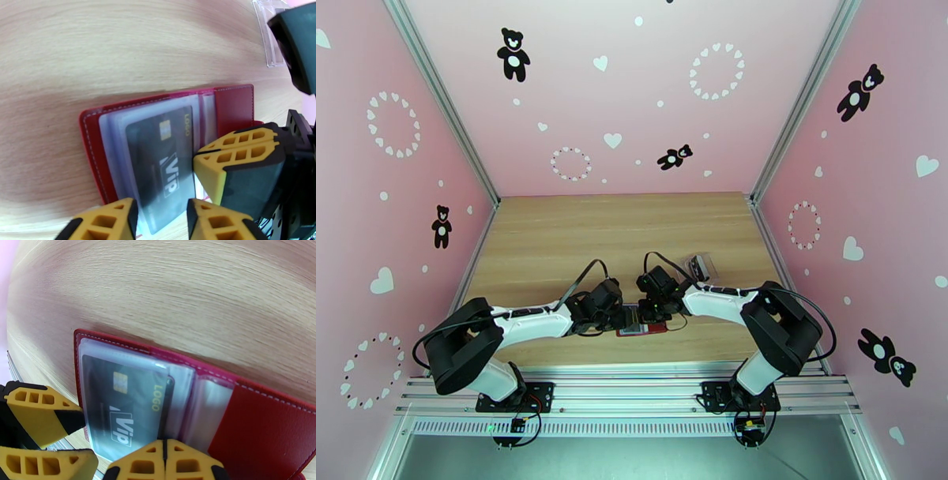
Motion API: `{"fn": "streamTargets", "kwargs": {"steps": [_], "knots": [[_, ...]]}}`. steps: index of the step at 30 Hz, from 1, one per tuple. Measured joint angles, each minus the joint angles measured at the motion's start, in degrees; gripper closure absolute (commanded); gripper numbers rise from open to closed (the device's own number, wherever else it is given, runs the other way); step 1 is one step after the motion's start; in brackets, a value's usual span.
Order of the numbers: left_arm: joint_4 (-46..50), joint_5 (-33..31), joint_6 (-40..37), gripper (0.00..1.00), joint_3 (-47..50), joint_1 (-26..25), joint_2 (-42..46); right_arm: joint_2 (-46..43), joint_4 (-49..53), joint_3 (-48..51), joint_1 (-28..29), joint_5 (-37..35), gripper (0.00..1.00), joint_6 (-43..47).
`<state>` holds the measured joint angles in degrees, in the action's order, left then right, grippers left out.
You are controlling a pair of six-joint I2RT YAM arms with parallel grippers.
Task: Put the credit cards into the card holder
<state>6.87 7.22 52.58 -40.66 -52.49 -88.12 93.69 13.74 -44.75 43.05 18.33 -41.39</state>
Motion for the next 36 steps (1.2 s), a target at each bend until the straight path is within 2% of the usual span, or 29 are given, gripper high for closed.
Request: {"fn": "streamTargets", "kwargs": {"steps": [22, 36], "knots": [[-1.09, 0.9, 0.02, 0.61, -0.04, 0.0, -0.02, -0.11, 0.07, 0.04, 0.0, -0.04, 1.0, 0.07], [-6.19, 2.78, 0.2, 0.61, 0.09, -0.13, 0.15, -0.37, 0.22, 0.04, 0.07, -0.26, 1.0, 0.04]]}}
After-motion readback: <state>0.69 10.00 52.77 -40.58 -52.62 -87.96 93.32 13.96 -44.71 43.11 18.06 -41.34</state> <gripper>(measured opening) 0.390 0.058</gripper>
